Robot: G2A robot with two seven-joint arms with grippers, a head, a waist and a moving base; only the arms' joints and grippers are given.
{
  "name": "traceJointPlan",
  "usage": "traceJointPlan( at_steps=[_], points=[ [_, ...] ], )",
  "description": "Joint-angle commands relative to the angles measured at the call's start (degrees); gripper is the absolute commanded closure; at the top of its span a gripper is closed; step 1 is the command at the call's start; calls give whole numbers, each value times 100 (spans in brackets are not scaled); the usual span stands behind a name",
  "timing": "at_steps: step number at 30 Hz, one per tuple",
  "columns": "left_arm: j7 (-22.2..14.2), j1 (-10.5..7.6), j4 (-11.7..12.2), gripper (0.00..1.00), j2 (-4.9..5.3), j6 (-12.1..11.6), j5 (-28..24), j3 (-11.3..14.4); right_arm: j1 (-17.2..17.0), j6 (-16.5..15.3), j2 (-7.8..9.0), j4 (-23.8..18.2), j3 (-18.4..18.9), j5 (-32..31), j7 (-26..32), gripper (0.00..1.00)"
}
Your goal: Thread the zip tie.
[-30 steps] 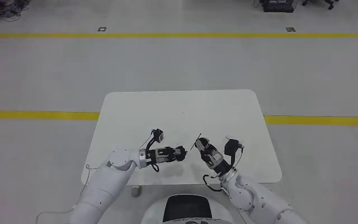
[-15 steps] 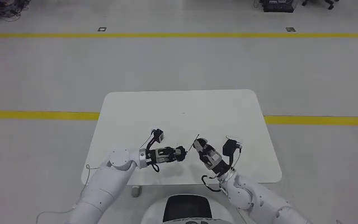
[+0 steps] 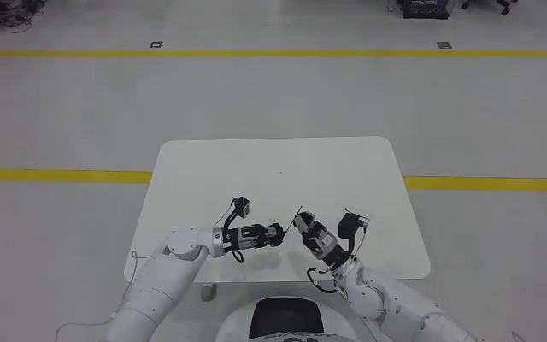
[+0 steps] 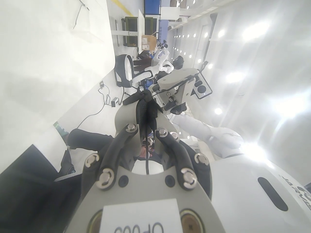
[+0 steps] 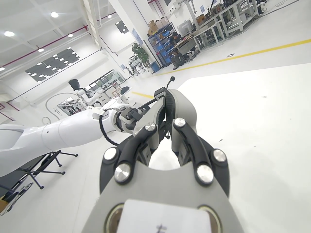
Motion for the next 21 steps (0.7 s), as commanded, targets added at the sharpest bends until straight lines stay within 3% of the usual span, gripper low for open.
traceJointPlan(
  at_steps=[1, 21],
  points=[
    [0, 0, 0, 100, 0, 0, 0, 0, 12, 0, 1, 9, -16, 9, -13, 100],
    [0, 0, 0, 100, 0, 0, 0, 0, 120, 0, 0, 77, -204, 33, 47, 100]
  ],
)
